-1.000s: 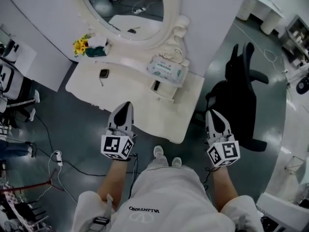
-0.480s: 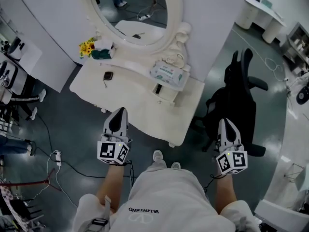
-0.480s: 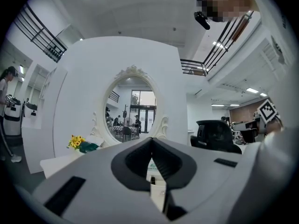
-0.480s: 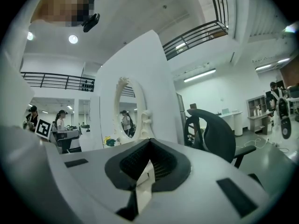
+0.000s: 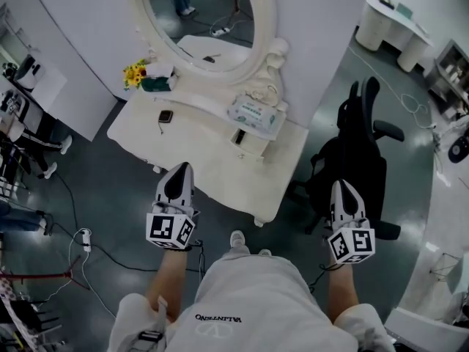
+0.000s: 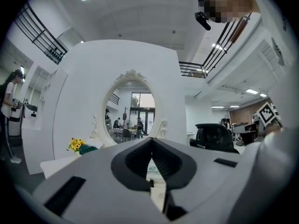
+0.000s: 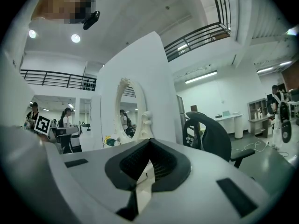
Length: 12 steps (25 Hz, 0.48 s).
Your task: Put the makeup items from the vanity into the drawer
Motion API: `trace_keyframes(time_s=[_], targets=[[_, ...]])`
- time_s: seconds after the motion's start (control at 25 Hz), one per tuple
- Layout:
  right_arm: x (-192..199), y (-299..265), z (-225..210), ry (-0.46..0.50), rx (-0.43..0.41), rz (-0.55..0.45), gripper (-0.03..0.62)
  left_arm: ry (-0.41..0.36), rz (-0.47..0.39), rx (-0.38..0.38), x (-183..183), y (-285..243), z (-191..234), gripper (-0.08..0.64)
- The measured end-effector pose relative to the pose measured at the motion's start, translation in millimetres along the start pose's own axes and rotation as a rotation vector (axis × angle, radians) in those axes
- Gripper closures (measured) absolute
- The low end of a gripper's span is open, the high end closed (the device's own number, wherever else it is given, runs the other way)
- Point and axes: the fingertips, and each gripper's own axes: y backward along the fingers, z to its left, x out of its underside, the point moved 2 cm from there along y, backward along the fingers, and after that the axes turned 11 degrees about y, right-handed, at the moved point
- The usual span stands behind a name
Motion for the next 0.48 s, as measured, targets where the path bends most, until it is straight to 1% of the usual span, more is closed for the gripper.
trace_keyframes(time_s=[0.48], targets=[[0.9, 6.5, -6.0, -0.008, 0.012, -0.004, 0.583, -0.009, 0.010, 0.009, 0.8, 5.0, -7.5, 0.557]])
